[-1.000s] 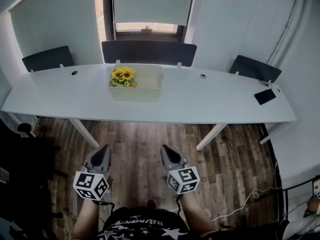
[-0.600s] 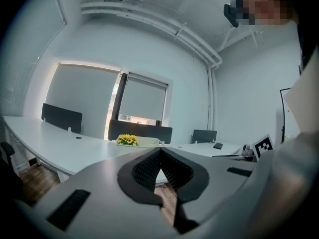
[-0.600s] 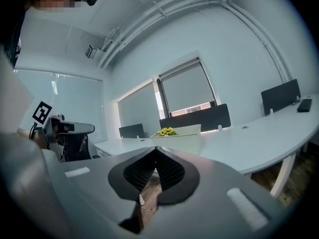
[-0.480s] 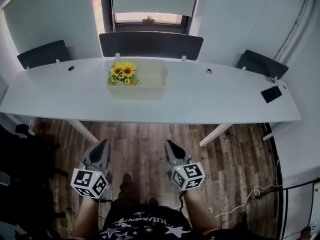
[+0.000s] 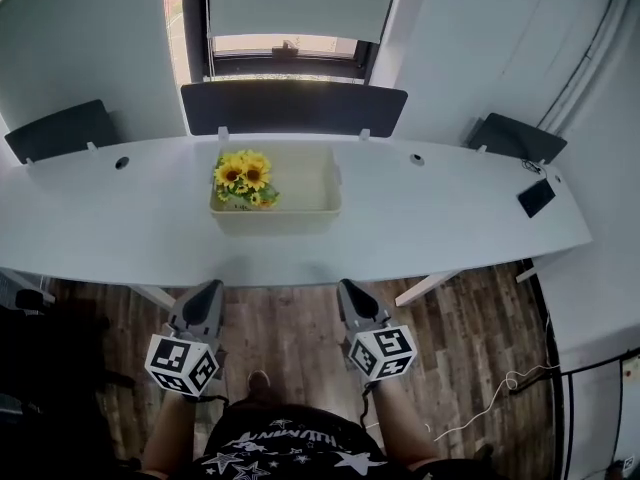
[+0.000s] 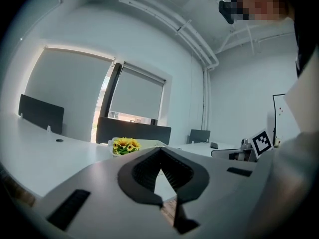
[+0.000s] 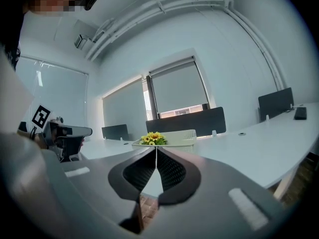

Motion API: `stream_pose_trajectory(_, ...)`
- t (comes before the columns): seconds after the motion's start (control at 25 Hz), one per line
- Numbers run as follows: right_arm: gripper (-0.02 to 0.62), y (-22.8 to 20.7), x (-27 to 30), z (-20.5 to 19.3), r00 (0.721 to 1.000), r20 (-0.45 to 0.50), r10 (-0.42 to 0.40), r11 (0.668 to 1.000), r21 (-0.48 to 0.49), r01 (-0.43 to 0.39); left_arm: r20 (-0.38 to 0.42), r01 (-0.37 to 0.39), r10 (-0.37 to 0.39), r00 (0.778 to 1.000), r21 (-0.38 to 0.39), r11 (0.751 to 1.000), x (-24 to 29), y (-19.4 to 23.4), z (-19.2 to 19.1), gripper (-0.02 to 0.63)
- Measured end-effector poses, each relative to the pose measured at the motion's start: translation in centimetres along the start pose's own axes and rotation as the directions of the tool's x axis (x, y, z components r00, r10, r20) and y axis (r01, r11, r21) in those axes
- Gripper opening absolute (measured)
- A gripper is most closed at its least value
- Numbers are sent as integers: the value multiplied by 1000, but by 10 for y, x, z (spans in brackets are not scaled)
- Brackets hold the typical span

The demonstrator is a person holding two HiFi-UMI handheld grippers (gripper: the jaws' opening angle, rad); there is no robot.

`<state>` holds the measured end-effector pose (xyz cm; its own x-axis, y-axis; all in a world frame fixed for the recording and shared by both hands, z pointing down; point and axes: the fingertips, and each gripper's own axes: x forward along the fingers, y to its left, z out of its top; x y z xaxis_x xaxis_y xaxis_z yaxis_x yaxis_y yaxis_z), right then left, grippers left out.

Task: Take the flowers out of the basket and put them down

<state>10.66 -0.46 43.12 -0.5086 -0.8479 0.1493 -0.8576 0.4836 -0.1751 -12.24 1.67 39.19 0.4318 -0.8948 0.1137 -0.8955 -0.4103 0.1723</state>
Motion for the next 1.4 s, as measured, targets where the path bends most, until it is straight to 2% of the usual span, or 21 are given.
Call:
stream_pose_trajectory(0.36, 3, 10, 63, 9, 999, -31, -20, 1000, -14, 20, -6, 49, -49, 999, -12, 999, 36, 55, 7, 9)
stream_pose_trajectory(0.48, 3, 14, 82, 10, 999, -35, -27, 1000, 0, 27, -9, 59, -59, 998, -39, 998, 40, 72, 5, 9)
stream_pose_trajectory(0.68, 3, 19, 100, 10, 998, -32, -54, 998, 9, 55, -16, 102, -103, 995, -43, 994, 49, 84, 2, 9)
stream_pose_trajectory(0.92, 3, 16, 104, 11, 996, -55, -63, 998, -5, 63, -23, 115, -117, 993, -57, 992, 57, 93, -1, 9)
stream_pose_trajectory(1.08, 3, 7, 118, 15, 997, -65, -51, 999, -17, 50, -33, 96, -98, 995, -63, 993, 65, 100, -3, 9)
stream_pose_trajectory(1.4, 5, -9, 181, 47, 998, -32, 62, 998, -19, -63, -32, 2, -4, 999, -59, 998, 96, 117, 5, 9)
